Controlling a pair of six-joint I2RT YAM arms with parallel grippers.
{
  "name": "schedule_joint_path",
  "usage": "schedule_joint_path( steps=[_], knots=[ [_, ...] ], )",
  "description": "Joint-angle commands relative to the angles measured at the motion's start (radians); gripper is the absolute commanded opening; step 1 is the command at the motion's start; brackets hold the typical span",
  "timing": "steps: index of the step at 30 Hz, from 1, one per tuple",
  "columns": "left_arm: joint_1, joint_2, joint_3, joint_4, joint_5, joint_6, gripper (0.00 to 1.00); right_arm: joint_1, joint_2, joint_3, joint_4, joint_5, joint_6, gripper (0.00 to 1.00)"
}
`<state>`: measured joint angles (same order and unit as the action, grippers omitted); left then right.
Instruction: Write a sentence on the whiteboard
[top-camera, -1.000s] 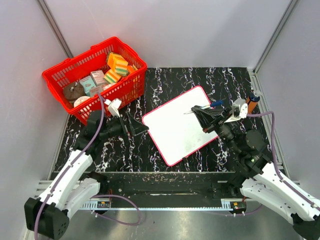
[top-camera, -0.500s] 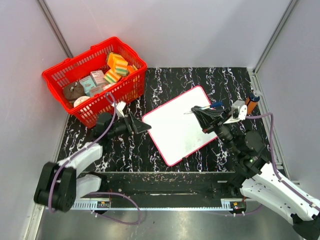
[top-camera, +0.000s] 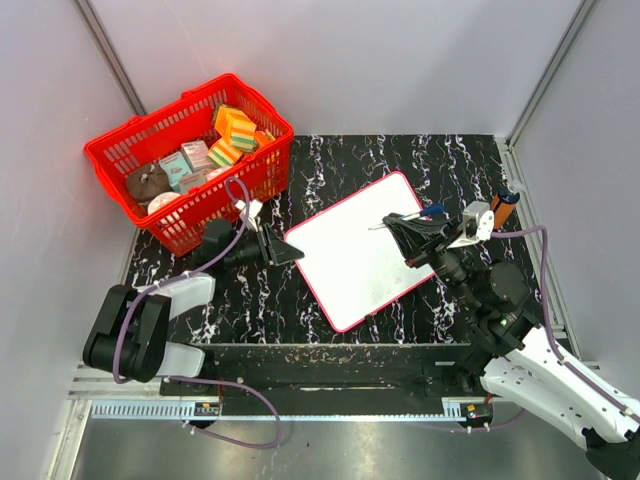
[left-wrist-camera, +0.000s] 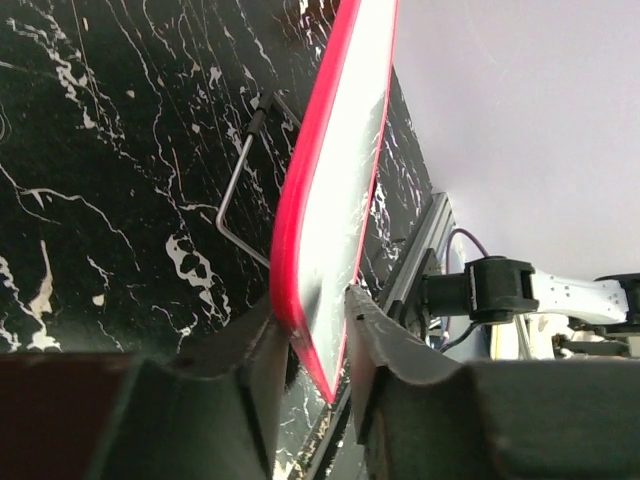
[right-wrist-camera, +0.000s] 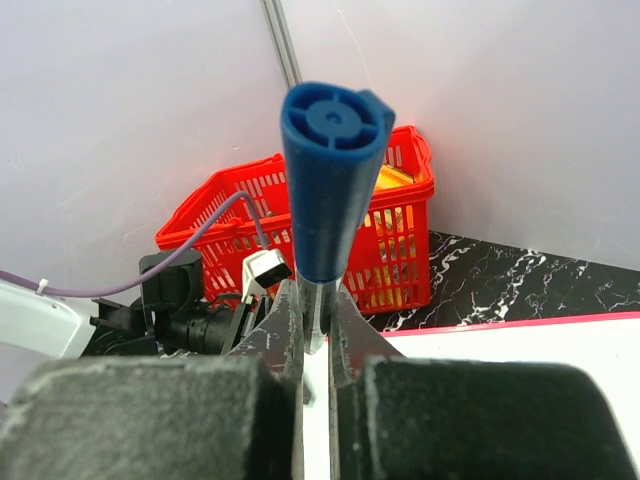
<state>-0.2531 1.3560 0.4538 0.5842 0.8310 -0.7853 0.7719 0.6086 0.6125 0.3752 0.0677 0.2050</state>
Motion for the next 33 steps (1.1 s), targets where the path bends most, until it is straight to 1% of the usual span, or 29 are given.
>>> schedule_joint_path(
  steps=[1, 2, 4, 5, 6, 7, 8, 10, 11, 16, 19, 20, 24, 25, 29, 30, 31, 32, 33],
  knots=[
    [0.005, 0.000, 0.022, 0.123, 0.036, 0.029, 0.27, 0.000, -0.015, 0.020, 0.011, 0.007, -0.013, 0.00],
    [0.005, -0.006, 0.026, 0.115, 0.034, 0.040, 0.19, 0.000, -0.015, 0.018, 0.010, 0.004, -0.015, 0.00],
    [0.003, -0.015, 0.043, 0.070, 0.034, 0.072, 0.10, 0.000, -0.015, 0.018, 0.008, 0.004, -0.016, 0.00],
    [0.002, -0.021, 0.068, 0.005, 0.036, 0.116, 0.02, 0.000, -0.017, 0.018, 0.008, 0.006, -0.016, 0.00],
    [0.000, -0.024, 0.081, -0.032, 0.037, 0.142, 0.00, 0.000, -0.018, 0.018, 0.007, 0.004, -0.018, 0.00],
    [-0.002, -0.026, 0.100, -0.071, 0.040, 0.171, 0.00, 0.000, -0.017, 0.018, 0.007, 0.006, -0.019, 0.00],
    [-0.009, -0.028, 0.135, -0.163, 0.043, 0.242, 0.00, 0.000, -0.015, 0.021, 0.001, 0.006, -0.018, 0.00],
    [-0.018, -0.029, 0.177, -0.274, 0.033, 0.314, 0.00, 0.000, -0.013, 0.026, -0.012, 0.007, -0.018, 0.00],
    [-0.031, -0.031, 0.193, -0.364, 0.030, 0.377, 0.00, -0.002, -0.012, 0.026, -0.024, 0.007, -0.019, 0.00],
    [-0.074, -0.028, 0.264, -0.467, 0.004, 0.443, 0.00, 0.000, -0.015, -0.002, -0.021, 0.023, -0.013, 0.00],
    [-0.101, 0.020, 0.313, -0.575, 0.008, 0.509, 0.00, 0.000, -0.004, -0.011, -0.021, 0.046, -0.012, 0.00],
    [-0.109, 0.032, 0.325, -0.581, 0.016, 0.521, 0.00, -0.002, -0.001, -0.016, -0.019, 0.053, -0.013, 0.00],
    [-0.133, 0.083, 0.402, -0.722, 0.017, 0.607, 0.00, 0.000, 0.003, -0.028, 0.004, 0.096, -0.041, 0.00],
    [-0.135, 0.097, 0.414, -0.778, 0.016, 0.645, 0.00, 0.000, 0.000, -0.030, 0.010, 0.093, -0.047, 0.00],
    [-0.135, 0.115, 0.477, -0.895, 0.016, 0.734, 0.00, 0.000, -0.015, -0.091, 0.115, 0.144, -0.044, 0.00],
    [-0.135, 0.120, 0.482, -0.914, 0.017, 0.750, 0.00, 0.000, -0.026, -0.112, 0.152, 0.164, -0.049, 0.00],
    [-0.135, 0.124, 0.485, -0.940, 0.016, 0.768, 0.00, -0.002, -0.042, -0.138, 0.250, 0.191, -0.043, 0.00],
    [-0.135, 0.126, 0.488, -0.951, 0.019, 0.778, 0.00, 0.000, -0.047, -0.173, 0.284, 0.242, -0.036, 0.00],
    [-0.135, 0.127, 0.487, -0.957, 0.022, 0.779, 0.00, 0.000, -0.052, -0.178, 0.297, 0.257, -0.038, 0.00]
  ],
)
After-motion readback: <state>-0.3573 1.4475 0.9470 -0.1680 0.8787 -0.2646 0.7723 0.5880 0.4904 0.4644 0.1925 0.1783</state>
